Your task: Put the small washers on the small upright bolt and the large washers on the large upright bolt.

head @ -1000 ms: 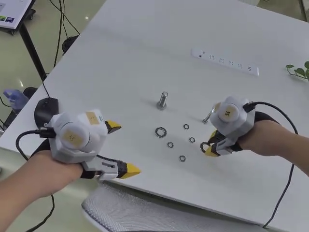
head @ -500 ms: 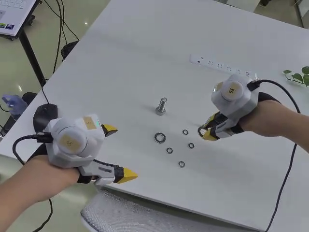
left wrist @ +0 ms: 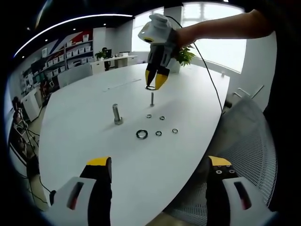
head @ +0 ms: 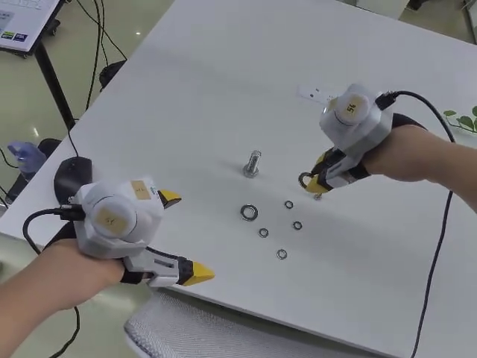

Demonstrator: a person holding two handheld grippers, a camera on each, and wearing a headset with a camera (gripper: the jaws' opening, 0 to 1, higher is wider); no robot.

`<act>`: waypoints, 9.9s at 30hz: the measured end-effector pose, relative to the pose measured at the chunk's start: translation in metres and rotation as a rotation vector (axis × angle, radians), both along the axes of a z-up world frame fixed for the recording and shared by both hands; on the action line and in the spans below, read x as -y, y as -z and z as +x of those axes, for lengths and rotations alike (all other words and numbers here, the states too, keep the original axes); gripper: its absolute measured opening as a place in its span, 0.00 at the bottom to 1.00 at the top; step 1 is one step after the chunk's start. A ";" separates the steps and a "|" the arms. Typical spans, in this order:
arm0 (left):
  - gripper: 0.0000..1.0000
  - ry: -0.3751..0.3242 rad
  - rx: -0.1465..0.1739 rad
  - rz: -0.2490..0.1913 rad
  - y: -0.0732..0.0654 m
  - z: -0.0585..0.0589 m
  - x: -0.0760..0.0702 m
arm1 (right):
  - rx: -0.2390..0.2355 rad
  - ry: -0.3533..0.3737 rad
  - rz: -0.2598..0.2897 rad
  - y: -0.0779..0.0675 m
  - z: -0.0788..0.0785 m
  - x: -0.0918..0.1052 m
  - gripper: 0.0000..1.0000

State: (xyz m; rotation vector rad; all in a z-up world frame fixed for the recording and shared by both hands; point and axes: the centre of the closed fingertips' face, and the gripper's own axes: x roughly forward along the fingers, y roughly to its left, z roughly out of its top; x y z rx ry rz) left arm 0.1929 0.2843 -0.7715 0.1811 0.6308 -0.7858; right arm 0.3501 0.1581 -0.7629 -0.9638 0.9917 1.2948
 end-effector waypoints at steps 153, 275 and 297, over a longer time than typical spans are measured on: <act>0.91 -0.004 0.002 0.012 0.004 0.013 -0.002 | 0.016 -0.164 -0.068 0.081 0.051 -0.092 0.36; 0.86 -0.021 0.034 -0.007 -0.015 -0.003 0.008 | 0.020 -0.137 -0.091 0.109 -0.047 -0.072 0.21; 0.84 -0.002 0.032 0.016 -0.017 0.000 0.006 | -0.018 -0.063 -0.058 0.092 -0.037 -0.060 0.21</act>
